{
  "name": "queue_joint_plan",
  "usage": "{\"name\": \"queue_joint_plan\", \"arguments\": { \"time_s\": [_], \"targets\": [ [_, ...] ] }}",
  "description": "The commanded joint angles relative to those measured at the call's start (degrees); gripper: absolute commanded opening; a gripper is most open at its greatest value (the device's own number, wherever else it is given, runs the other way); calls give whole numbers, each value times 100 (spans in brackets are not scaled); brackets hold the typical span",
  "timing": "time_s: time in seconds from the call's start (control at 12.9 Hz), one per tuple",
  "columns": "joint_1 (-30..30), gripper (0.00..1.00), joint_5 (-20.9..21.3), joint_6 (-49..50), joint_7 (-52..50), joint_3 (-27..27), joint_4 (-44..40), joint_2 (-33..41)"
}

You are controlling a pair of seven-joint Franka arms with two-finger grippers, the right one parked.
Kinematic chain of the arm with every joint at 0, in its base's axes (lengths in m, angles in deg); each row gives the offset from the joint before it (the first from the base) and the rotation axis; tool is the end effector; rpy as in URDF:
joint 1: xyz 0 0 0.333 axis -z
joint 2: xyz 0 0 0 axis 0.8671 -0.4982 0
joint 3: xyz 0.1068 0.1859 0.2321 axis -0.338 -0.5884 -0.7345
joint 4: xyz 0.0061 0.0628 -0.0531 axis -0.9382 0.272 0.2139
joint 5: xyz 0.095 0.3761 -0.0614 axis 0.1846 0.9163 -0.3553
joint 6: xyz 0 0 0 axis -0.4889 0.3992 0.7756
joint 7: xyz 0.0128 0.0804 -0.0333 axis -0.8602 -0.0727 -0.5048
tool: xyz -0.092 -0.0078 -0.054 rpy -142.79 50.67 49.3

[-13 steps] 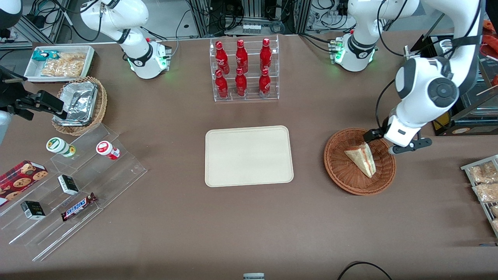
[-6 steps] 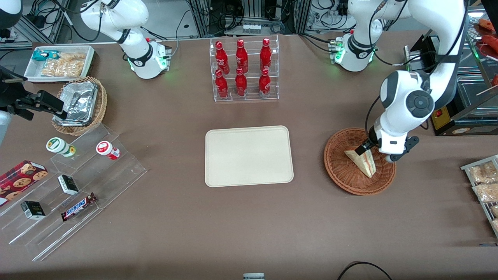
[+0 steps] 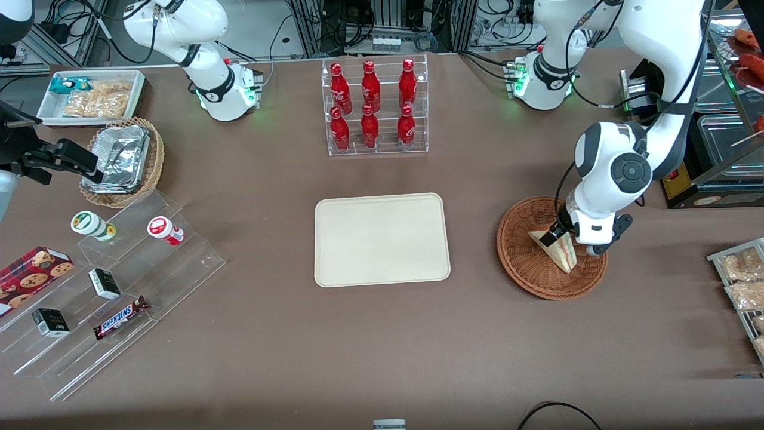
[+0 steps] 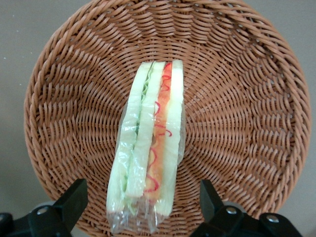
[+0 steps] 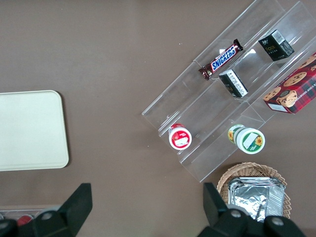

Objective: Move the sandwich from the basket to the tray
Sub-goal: 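Lower the left gripper onto the sandwich and close it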

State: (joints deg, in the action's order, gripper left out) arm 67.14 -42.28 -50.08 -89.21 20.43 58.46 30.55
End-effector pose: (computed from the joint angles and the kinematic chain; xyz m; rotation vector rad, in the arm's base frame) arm 0.5292 -0.0845 0.2677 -2.9045 -1.1191 0.0778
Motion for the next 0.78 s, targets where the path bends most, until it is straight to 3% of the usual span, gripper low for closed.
{"name": "queue_joint_plan", "arguments": {
  "time_s": [0.0, 0.08, 0.31, 0.39, 0.7],
  "targets": [
    [-17, 96, 5, -72, -113, -11, -48, -178],
    [-17, 84, -3, -72, -122, -20, -49, -249],
    [-8, 14, 5, -72, -604, -20, -110, -294],
    [-8, 7, 14, -37, -553, -20, -162, -285],
    [45, 6, 84, 628, -281, 6, -723, -258]
  ]
}}
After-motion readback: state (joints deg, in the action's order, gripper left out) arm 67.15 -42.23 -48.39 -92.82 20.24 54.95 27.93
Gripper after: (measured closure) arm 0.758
